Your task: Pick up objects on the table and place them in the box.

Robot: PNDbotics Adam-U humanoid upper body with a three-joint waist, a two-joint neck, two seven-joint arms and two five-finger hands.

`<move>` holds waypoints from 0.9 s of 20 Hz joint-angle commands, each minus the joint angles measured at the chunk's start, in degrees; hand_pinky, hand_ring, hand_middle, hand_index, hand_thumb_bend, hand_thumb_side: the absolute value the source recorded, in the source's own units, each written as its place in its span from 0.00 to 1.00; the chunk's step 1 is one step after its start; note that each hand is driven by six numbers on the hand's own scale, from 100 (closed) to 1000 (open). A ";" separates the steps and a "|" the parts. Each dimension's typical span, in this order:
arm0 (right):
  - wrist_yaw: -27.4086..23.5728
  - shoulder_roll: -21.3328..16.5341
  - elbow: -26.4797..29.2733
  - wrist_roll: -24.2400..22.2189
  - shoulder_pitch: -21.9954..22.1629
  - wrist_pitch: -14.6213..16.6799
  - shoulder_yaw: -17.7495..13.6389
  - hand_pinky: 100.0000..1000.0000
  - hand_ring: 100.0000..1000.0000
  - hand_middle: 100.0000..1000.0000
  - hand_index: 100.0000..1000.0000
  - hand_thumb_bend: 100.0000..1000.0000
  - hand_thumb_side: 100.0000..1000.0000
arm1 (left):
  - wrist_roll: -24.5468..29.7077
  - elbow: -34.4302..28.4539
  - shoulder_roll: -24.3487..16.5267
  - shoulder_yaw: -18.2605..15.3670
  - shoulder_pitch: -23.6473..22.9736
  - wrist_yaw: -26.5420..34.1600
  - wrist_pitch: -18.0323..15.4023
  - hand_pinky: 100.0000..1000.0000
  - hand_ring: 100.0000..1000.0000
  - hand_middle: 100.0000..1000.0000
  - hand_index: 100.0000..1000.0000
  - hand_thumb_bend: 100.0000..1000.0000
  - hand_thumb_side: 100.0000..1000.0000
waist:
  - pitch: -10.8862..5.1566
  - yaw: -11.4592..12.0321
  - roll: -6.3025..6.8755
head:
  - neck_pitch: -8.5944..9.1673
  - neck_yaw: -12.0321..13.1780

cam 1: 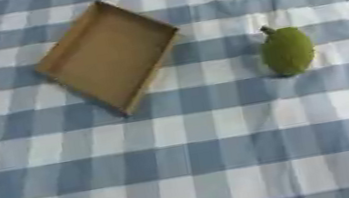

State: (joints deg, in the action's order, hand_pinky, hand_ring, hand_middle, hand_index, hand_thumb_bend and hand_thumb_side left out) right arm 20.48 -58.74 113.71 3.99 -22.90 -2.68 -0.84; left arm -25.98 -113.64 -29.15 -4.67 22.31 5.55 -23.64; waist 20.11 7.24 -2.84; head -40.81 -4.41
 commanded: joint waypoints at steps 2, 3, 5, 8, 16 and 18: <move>0.99 -4.91 0.88 -7.22 -1.71 -0.70 2.06 0.85 0.91 0.86 0.86 0.00 0.20 | -0.06 -0.95 -1.27 -0.18 0.41 -0.12 0.07 0.65 0.54 0.49 0.75 0.00 0.49 | -1.09 0.26 0.05 | -0.09 -0.41; 0.85 -5.65 0.88 -9.33 -2.15 -0.63 2.95 0.85 0.92 0.87 0.87 0.00 0.23 | -0.01 -0.95 -1.29 -0.13 0.41 -0.10 0.09 0.65 0.54 0.49 0.75 0.00 0.49 | -1.12 0.35 0.00 | -0.10 -0.50; 0.36 -7.17 0.88 -13.07 -3.09 -0.49 4.81 0.85 0.91 0.86 0.87 0.00 0.26 | 0.10 -0.95 -1.35 -0.02 0.42 -0.05 0.14 0.65 0.54 0.49 0.75 0.00 0.49 | -1.20 0.55 -0.13 | -0.15 -0.62; -0.07 -9.19 0.88 -17.40 -4.01 -0.56 7.45 0.85 0.90 0.86 0.87 0.00 0.30 | 0.30 -0.95 -1.43 0.16 0.42 0.05 0.19 0.65 0.54 0.49 0.75 0.00 0.50 | -1.29 0.88 -0.32 | -0.12 -0.86; -0.04 -10.38 0.88 -24.71 -6.25 -0.30 11.70 0.85 0.92 0.87 0.88 0.00 0.40 | 0.72 -0.95 -1.49 0.45 0.51 0.26 0.27 0.65 0.54 0.49 0.75 0.00 0.50 | -1.39 1.67 -0.59 | -0.13 -1.34; -0.04 -10.40 0.84 -25.87 -6.36 -0.25 11.93 0.86 0.92 0.87 0.88 0.00 0.40 | 0.74 -0.95 -1.52 0.45 0.50 0.28 0.27 0.65 0.54 0.49 0.75 0.00 0.50 | -1.39 1.73 -0.60 | -0.19 -1.38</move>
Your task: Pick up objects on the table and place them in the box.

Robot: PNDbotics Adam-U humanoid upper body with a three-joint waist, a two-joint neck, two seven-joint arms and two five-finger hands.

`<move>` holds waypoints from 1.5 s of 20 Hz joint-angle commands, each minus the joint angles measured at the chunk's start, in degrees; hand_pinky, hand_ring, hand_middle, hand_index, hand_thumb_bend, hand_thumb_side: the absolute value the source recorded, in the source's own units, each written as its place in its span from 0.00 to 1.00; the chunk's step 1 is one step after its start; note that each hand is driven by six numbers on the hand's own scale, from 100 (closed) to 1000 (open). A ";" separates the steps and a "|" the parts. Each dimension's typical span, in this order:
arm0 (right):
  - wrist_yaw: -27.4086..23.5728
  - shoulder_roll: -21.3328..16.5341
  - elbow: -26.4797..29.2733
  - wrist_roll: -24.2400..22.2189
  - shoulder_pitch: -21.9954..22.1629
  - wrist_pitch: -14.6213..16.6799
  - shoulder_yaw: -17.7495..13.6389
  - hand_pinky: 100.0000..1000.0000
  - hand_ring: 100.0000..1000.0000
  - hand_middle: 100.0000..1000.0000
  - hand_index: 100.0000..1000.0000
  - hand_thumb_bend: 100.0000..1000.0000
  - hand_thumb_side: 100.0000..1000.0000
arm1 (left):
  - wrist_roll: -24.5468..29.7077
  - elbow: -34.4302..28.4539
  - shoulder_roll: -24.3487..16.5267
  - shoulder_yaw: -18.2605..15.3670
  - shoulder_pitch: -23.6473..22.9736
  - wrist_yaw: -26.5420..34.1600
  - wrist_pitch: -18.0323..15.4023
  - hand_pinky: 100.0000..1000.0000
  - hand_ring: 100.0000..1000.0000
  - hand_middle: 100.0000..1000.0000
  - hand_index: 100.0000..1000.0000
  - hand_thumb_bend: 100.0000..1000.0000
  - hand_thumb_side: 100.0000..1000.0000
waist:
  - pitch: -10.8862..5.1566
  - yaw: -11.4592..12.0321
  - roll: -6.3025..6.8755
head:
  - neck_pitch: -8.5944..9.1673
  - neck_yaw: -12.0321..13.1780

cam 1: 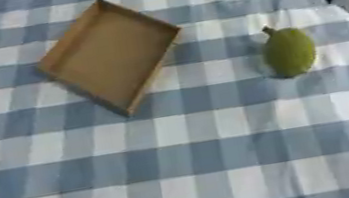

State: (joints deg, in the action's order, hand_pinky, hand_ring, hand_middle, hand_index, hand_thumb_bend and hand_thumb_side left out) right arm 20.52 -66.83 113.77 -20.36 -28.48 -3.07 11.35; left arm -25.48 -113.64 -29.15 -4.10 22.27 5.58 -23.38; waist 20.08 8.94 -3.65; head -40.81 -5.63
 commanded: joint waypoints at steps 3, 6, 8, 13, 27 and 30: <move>-0.15 -2.30 0.81 -2.13 -0.86 0.11 -0.27 0.86 0.92 0.87 0.88 0.00 0.40 | 0.24 -0.95 -1.54 -0.13 0.53 0.26 0.00 0.65 0.54 0.49 0.75 0.00 0.50 | -1.37 0.05 0.20 | -0.21 -0.16; -0.18 -2.30 0.82 -2.26 -0.88 0.10 -0.30 0.86 0.92 0.87 0.88 0.00 0.40 | 0.24 -0.95 -1.54 -0.13 0.53 0.27 0.00 0.65 0.54 0.49 0.75 0.00 0.50 | -1.37 0.05 0.20 | -0.21 -0.16; -0.99 -1.68 0.32 -3.09 0.31 0.64 0.97 0.90 0.98 0.89 0.88 0.00 0.37 | 0.25 -0.95 -1.50 -0.04 0.73 0.32 -0.14 0.65 0.53 0.49 0.75 0.00 0.50 | -1.29 0.19 0.22 | -0.10 -0.35; -4.80 -1.23 -3.64 -6.45 0.59 -0.41 2.96 0.92 1.00 0.87 0.93 0.00 0.41 | 0.38 -0.95 -1.46 0.08 0.78 0.44 -0.23 0.65 0.53 0.49 0.75 0.00 0.50 | -1.33 0.37 0.35 | -0.12 -0.68; -7.16 1.92 -8.79 -7.93 -1.52 -10.25 6.94 0.97 1.00 0.91 0.98 0.00 0.12 | 0.85 -0.95 -1.26 0.33 0.83 0.78 -0.07 0.65 0.53 0.49 0.75 0.00 0.49 | -1.41 0.60 0.44 | -0.41 -1.19; -5.51 3.20 -10.80 -7.20 -2.62 -10.86 7.71 0.98 1.00 0.91 1.00 0.00 0.28 | 1.04 -0.95 -1.17 0.41 0.81 0.85 0.04 0.65 0.53 0.49 0.75 0.00 0.50 | -1.41 0.60 0.46 | -0.49 -1.22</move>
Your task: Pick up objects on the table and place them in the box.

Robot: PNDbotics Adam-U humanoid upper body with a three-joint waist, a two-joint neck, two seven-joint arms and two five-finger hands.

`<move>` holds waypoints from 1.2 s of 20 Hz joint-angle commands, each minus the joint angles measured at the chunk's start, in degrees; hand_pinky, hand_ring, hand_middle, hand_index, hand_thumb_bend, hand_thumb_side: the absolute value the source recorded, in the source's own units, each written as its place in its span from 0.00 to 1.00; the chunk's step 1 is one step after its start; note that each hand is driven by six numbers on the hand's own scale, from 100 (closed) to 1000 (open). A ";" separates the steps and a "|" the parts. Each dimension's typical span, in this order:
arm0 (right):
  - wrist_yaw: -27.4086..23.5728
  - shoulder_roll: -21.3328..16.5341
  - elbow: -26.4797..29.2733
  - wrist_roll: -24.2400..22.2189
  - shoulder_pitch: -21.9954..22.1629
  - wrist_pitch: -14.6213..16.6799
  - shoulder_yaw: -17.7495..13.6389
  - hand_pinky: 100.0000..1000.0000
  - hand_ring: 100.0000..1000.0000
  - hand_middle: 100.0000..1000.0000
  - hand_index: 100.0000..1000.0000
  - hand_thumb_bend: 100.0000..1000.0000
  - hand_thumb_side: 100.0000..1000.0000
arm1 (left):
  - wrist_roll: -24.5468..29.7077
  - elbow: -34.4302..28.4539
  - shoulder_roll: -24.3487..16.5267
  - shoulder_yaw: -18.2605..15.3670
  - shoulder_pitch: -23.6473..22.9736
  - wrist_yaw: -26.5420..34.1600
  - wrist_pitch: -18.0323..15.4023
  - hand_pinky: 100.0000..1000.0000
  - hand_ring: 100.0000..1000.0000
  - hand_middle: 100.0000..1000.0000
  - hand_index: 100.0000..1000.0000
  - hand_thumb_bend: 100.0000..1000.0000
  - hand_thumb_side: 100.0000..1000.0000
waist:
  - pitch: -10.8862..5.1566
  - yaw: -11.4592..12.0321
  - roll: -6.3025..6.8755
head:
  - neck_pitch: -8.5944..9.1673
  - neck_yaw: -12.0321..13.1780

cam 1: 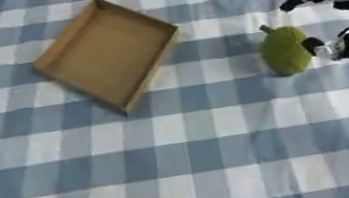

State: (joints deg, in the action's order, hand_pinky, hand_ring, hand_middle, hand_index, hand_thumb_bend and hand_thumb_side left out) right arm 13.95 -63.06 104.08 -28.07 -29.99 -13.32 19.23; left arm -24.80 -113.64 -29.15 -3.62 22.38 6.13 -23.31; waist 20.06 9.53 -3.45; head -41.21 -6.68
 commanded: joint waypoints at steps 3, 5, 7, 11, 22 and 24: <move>1.55 0.38 -3.18 1.09 -1.65 -0.26 0.36 0.99 1.00 0.92 1.00 0.00 0.45 | 0.47 -0.95 -1.10 -0.09 0.65 0.31 0.04 0.65 0.53 0.49 0.75 0.00 0.50 | -1.35 0.05 0.26 | -0.19 -0.12; 1.67 0.81 -4.28 0.79 -1.80 0.28 0.77 0.99 1.00 0.92 1.00 0.00 0.58 | 0.53 -0.95 -1.08 -0.08 0.65 0.33 0.06 0.65 0.54 0.49 0.75 0.00 0.50 | -1.32 0.06 0.24 | -0.27 -0.14; 2.06 1.26 -5.59 0.52 -1.93 0.49 1.07 0.99 1.00 0.92 1.00 0.00 0.57 | 0.60 -0.95 -1.03 -0.06 0.70 0.35 0.09 0.64 0.54 0.49 0.75 0.00 0.50 | -1.31 0.06 0.22 | -0.29 -0.16; 2.95 2.43 -8.92 0.33 -2.07 0.43 1.64 0.99 1.00 0.92 1.00 0.00 0.59 | 0.67 -0.95 -0.94 -0.07 0.64 0.36 0.11 0.65 0.54 0.49 0.75 0.00 0.50 | -1.25 0.19 0.25 | -0.30 -0.16; 3.05 5.23 -13.18 -1.83 -3.13 1.85 3.62 0.99 1.00 0.91 1.00 0.00 0.66 | 0.97 -0.95 -0.70 0.01 0.69 0.43 0.23 0.65 0.54 0.49 0.75 0.00 0.51 | -1.20 0.35 0.32 | -0.39 -0.34; 3.33 5.54 -13.41 -2.23 -3.33 2.15 3.85 0.98 1.00 0.89 0.98 0.00 0.65 | 0.98 -0.95 -0.68 0.01 0.68 0.46 0.25 0.65 0.54 0.49 0.75 0.00 0.51 | -1.22 0.35 0.31 | -0.42 -0.33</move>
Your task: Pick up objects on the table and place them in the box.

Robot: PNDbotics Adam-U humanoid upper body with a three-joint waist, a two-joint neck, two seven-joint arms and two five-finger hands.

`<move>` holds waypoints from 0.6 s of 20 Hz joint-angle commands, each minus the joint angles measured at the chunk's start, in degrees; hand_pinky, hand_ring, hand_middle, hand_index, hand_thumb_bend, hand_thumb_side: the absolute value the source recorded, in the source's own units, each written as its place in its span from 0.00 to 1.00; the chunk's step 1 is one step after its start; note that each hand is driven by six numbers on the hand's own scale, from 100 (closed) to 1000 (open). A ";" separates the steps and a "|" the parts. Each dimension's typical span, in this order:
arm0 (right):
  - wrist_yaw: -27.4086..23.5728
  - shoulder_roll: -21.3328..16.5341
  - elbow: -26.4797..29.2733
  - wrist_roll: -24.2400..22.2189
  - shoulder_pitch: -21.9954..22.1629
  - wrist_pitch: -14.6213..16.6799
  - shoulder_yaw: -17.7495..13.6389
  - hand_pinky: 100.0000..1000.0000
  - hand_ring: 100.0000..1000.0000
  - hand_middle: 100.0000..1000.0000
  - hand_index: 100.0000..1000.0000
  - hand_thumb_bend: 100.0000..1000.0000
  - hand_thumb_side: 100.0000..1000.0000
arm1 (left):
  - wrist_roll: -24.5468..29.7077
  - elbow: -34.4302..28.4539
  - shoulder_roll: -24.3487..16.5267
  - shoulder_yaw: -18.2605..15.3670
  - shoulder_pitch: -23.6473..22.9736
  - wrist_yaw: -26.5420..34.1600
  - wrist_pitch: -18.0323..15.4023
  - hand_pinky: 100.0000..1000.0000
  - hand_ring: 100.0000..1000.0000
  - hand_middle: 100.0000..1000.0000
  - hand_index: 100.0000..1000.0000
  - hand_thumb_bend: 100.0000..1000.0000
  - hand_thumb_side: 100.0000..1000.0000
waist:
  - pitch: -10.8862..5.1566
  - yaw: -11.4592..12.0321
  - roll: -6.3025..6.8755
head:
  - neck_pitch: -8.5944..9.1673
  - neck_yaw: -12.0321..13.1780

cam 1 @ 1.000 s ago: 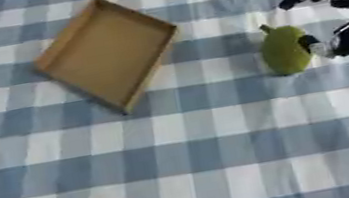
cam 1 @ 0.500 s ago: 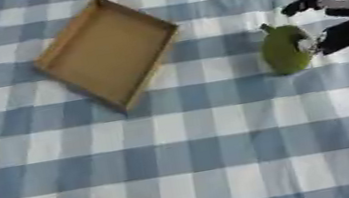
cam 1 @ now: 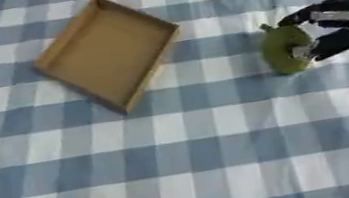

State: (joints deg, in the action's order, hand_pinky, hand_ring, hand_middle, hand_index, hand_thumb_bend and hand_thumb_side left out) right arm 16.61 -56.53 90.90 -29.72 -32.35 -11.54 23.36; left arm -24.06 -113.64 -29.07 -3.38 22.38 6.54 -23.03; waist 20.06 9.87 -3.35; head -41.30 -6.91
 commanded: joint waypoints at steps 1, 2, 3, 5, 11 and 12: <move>0.96 -0.85 -0.35 -0.80 -1.08 0.48 -0.14 0.98 1.00 0.88 0.97 0.00 0.65 | 0.27 -0.95 -0.73 -0.20 0.70 0.06 -0.02 0.64 0.54 0.49 0.75 0.00 0.51 | -1.22 -0.01 0.20 | -0.33 -0.13; 1.27 -0.71 -0.50 -1.04 -1.18 0.59 -0.01 0.98 1.00 0.88 0.97 0.00 0.65 | 0.30 -0.95 -0.71 -0.18 0.73 0.08 -0.01 0.64 0.54 0.49 0.75 0.00 0.51 | -1.23 -0.01 0.19 | -0.33 -0.14; 1.60 -0.60 -0.68 -1.28 -1.27 0.69 0.12 0.98 1.00 0.87 0.96 0.00 0.64 | 0.34 -0.95 -0.70 -0.17 0.75 0.09 -0.01 0.64 0.54 0.49 0.75 0.00 0.51 | -1.23 0.00 0.19 | -0.33 -0.13; 2.38 -0.37 -1.28 -1.82 -1.45 0.83 0.42 0.97 1.00 0.87 0.96 0.00 0.64 | 0.35 -0.95 -0.68 -0.18 0.75 0.11 -0.03 0.64 0.54 0.49 0.75 0.00 0.51 | -1.23 0.05 0.20 | -0.38 -0.13; 5.50 0.24 -3.68 -3.73 -1.95 1.65 1.31 0.97 1.00 0.84 0.97 0.04 0.48 | 0.37 -0.95 -0.64 -0.19 0.73 0.16 -0.04 0.64 0.54 0.49 0.75 0.00 0.51 | -1.25 0.11 0.23 | -0.43 -0.20; 5.96 0.34 -3.99 -4.18 -2.03 1.90 1.43 0.96 1.00 0.83 0.97 0.07 0.42 | 0.39 -0.95 -0.63 -0.18 0.74 0.16 -0.03 0.64 0.54 0.49 0.75 0.00 0.51 | -1.26 0.09 0.23 | -0.43 -0.20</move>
State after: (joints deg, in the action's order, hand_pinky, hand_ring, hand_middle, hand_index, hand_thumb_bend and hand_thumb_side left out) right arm 21.59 -55.14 87.51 -33.18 -33.99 -9.87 24.63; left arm -23.93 -113.64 -29.03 -3.28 22.39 6.59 -22.96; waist 20.06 9.94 -3.35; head -41.32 -7.05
